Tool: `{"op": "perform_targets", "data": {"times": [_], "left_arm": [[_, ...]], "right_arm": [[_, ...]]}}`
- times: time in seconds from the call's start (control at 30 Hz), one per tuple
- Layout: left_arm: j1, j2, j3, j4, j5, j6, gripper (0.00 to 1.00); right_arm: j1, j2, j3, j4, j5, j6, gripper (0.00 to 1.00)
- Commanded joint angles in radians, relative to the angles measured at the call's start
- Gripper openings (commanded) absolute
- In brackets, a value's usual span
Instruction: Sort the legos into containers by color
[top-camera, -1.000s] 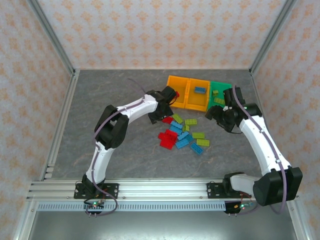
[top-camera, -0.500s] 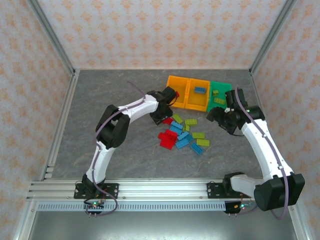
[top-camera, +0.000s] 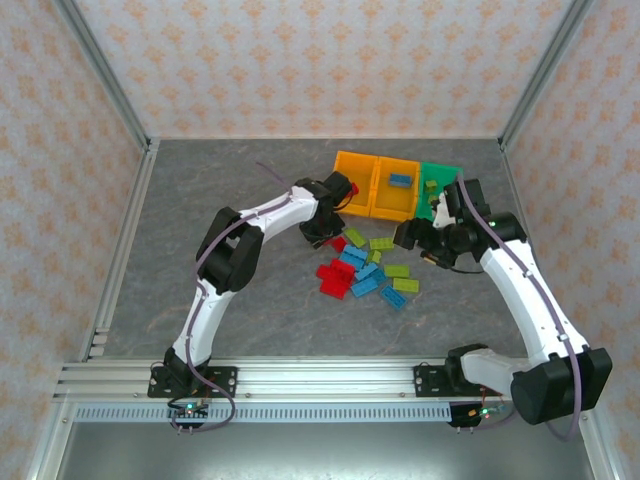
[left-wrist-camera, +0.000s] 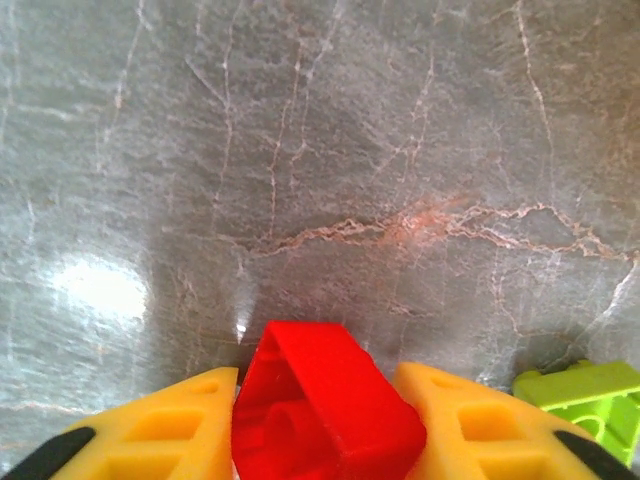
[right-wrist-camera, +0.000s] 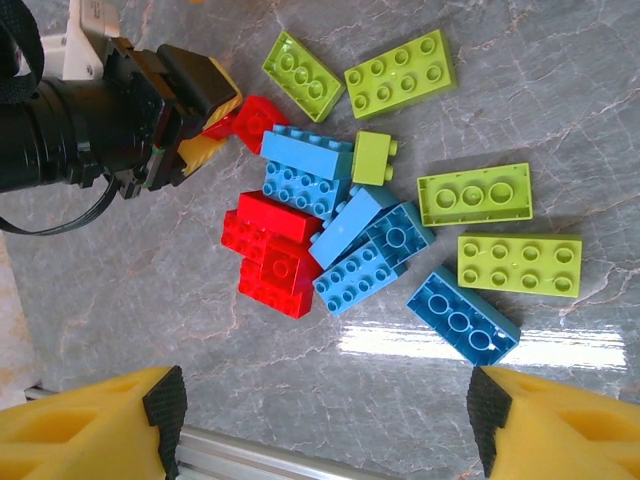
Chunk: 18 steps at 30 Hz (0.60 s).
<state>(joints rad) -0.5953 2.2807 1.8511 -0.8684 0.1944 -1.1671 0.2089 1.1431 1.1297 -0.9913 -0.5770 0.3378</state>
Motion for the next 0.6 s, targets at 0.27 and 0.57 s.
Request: {"op": "perform_targets", "data": {"times": [0.27,0.57], "left_arm": [[0.014,-0.064,0.155,-0.092,-0.07,0.144,0.16],[0.05,0.212,0.702,-0.094,-0.083,0.233,0.16]], "right_arm": [[0.003,0.012,0.042,0.025,-0.044,-0.016,0.76],[0.003,0.012,0.051,0.02,0.002,0.001,0.76]]}}
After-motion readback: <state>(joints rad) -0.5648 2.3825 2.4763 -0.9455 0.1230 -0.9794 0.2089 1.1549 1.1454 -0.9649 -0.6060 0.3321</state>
